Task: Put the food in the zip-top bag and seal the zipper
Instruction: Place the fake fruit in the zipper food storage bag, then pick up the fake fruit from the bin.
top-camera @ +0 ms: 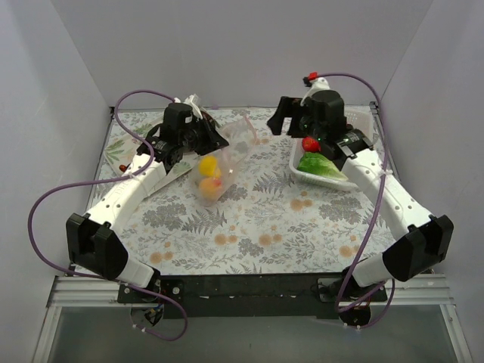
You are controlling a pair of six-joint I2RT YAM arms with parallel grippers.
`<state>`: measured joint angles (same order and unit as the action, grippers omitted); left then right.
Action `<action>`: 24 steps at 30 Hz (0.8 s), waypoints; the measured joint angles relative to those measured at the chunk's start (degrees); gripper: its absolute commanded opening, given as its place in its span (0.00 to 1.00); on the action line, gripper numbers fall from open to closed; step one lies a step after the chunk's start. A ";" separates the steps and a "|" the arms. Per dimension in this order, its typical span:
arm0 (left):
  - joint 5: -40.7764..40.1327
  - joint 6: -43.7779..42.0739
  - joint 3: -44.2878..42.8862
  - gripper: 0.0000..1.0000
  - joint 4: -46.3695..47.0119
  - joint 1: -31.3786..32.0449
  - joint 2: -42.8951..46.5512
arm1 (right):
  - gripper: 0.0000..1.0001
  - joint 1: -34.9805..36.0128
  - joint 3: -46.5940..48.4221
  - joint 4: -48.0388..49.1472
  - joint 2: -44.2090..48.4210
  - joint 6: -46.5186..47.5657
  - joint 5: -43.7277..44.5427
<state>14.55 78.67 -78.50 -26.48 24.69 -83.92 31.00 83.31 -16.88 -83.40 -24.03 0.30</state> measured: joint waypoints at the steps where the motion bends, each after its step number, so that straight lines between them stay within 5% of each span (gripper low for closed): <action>1: 0.02 0.00 0.00 0.00 0.00 -0.50 0.04 | 0.98 -1.68 0.22 -0.83 0.52 0.70 1.36; 9: 1.66 -0.02 0.04 0.00 0.63 -2.19 0.28 | 0.98 -19.21 0.55 -8.33 -1.46 6.93 10.36; 24: 4.11 0.20 0.35 0.00 1.68 -2.19 0.28 | 0.98 -21.27 1.40 -12.02 -19.28 10.14 16.15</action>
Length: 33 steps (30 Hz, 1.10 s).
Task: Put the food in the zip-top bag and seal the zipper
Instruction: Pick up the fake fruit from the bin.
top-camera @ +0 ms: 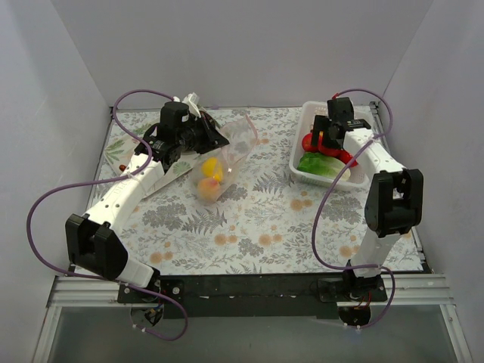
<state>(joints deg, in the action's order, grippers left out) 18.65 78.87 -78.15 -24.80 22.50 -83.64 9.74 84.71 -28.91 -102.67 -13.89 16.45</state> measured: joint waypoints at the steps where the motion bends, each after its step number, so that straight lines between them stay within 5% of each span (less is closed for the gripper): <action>1: 0.02 0.00 0.00 0.00 0.00 0.00 0.00 | 0.98 -0.07 0.00 -0.02 -0.17 -0.02 0.20; 12: 0.24 0.02 -0.02 0.00 -0.02 0.00 -0.04 | 0.93 -0.72 0.09 1.31 -3.54 -0.02 1.36; 15: 0.24 0.04 -0.02 0.00 -0.02 0.00 -0.04 | 0.72 -0.87 0.59 1.46 -4.37 0.33 1.29; 16: 0.24 0.04 -0.02 0.00 -0.02 0.00 -0.04 | 0.51 -1.07 0.96 1.38 -4.46 0.37 1.27; 17: 0.24 0.04 -0.02 0.00 -0.02 0.00 -0.04 | 0.41 -1.22 1.31 1.27 -4.48 0.52 1.16; 20: 0.22 0.09 0.00 0.00 -0.02 0.00 -0.04 | 0.20 -1.49 1.81 1.38 -4.15 0.33 0.61; 28: 0.24 0.28 -0.02 0.00 0.00 0.00 -0.55 | 0.16 -0.26 1.77 -1.22 7.50 0.15 -3.56; 33: 0.24 0.31 -0.02 0.00 0.04 0.00 -0.66 | 0.16 6.80 1.86 -0.55 19.39 -1.36 -9.20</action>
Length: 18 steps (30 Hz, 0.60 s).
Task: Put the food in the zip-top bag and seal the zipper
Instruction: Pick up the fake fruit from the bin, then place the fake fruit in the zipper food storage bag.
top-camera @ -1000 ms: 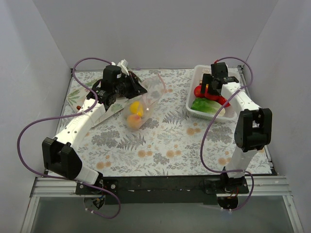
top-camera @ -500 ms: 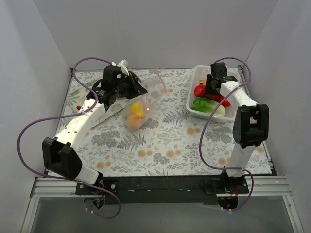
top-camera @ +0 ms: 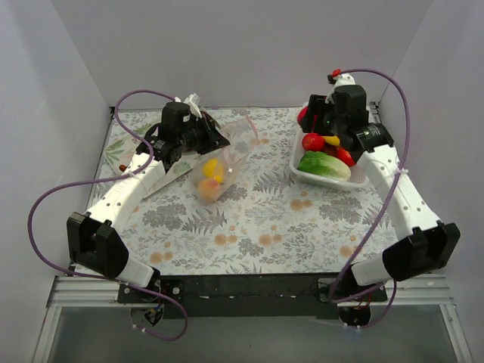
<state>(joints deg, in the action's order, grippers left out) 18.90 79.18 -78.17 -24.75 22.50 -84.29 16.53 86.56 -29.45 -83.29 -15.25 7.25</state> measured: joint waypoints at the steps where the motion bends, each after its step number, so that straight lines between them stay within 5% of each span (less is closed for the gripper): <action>1: 0.02 0.04 0.00 0.00 0.00 0.00 -0.04 | 0.16 2.58 0.22 0.22 1.57 -0.42 -0.96; 9: 0.02 0.37 0.00 0.00 0.04 0.00 -0.66 | 0.16 19.50 3.21 3.91 1.05 -4.15 -6.78; 12: 0.02 0.57 0.00 0.00 0.11 0.00 -0.66 | 0.34 22.12 5.09 4.31 -2.99 -4.59 -6.82; 13: 0.02 0.59 0.00 0.00 0.17 0.00 -0.66 | 0.53 22.80 5.18 4.55 -4.28 -4.72 -6.82; 16: 0.02 0.61 0.00 0.00 0.39 0.00 -0.66 | 0.77 23.91 5.18 4.24 -7.56 -5.18 -6.84; 18: 0.00 0.61 0.00 0.00 0.37 0.00 -0.66 | 0.84 24.00 5.18 4.11 -8.96 -5.40 -6.71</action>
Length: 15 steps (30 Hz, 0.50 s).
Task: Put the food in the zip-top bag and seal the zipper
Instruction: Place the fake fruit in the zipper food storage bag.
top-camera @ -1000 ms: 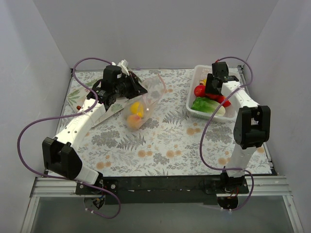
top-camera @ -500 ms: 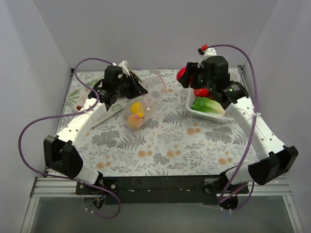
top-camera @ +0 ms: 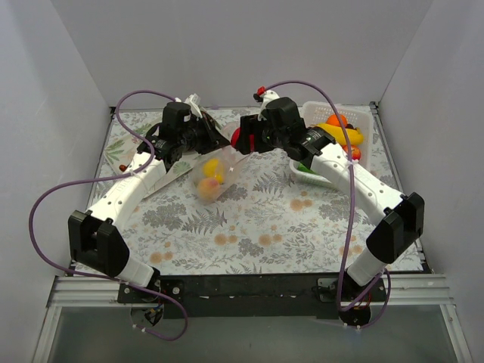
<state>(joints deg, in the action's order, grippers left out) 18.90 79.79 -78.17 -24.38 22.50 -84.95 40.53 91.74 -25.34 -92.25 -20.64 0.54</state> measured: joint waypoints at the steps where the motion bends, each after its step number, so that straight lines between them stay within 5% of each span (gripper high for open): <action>1: 0.02 0.02 0.00 0.00 0.00 0.00 0.00 | 0.87 -0.02 0.00 -0.13 -0.39 -0.13 0.13; 7: 0.02 0.04 0.00 0.00 0.02 0.00 0.04 | 0.97 -0.04 2.40 -1.42 -0.76 -0.02 0.96; 15: 0.02 0.02 0.00 0.00 0.07 0.00 0.04 | 0.98 -0.92 5.68 -4.04 0.24 2.05 5.99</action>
<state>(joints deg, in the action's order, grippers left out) 18.92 79.81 -78.17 -24.32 22.50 -84.90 39.62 97.43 -29.39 -92.01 -18.59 6.52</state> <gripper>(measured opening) 0.012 0.984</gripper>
